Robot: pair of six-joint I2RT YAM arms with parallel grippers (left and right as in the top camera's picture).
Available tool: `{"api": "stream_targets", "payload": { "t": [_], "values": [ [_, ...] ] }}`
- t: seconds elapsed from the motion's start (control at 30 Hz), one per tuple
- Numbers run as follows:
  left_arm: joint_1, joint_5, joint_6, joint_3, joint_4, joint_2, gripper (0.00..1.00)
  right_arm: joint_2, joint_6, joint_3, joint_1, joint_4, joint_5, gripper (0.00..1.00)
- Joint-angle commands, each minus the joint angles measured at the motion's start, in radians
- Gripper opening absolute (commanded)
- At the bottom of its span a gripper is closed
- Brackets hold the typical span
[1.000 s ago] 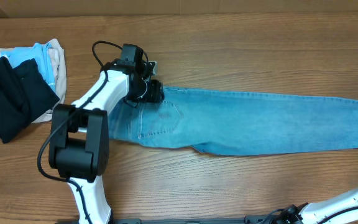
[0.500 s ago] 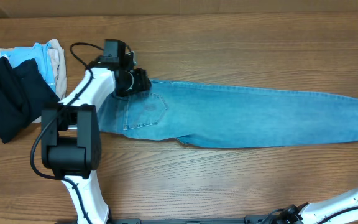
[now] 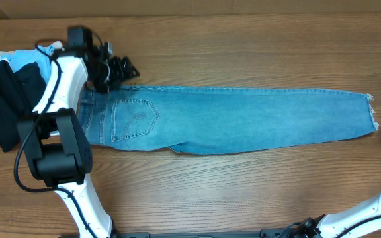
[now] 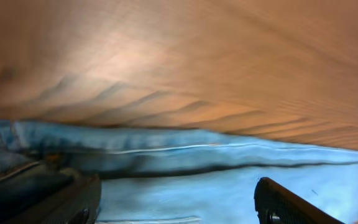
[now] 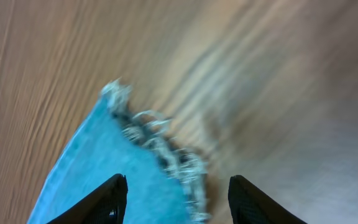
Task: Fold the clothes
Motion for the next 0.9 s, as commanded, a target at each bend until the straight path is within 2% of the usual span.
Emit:
{"api": "stream_targets", "payload": {
  "t": [0.0,0.33,0.67,0.77,0.87],
  "values": [
    [-0.019,0.027,0.018,0.108,-0.068,-0.01,0.81,0.047,-0.104,0.019,0.039,-0.014,-0.045,0.57],
    [-0.027,-0.014,0.028,0.125,-0.216,-0.01,0.8,0.13,-0.121,-0.001,0.059,0.011,0.005,0.58],
    [-0.028,-0.018,0.037,0.125,-0.241,-0.01,0.8,0.182,-0.124,-0.001,0.062,-0.003,-0.011,0.57],
    [-0.029,-0.018,0.037,0.125,-0.24,-0.01,0.8,0.187,-0.167,-0.001,0.068,-0.006,-0.13,0.44],
    [-0.03,-0.018,0.037,0.125,-0.241,-0.01,0.8,0.187,-0.191,-0.001,0.073,-0.002,-0.211,0.25]
  ]
}}
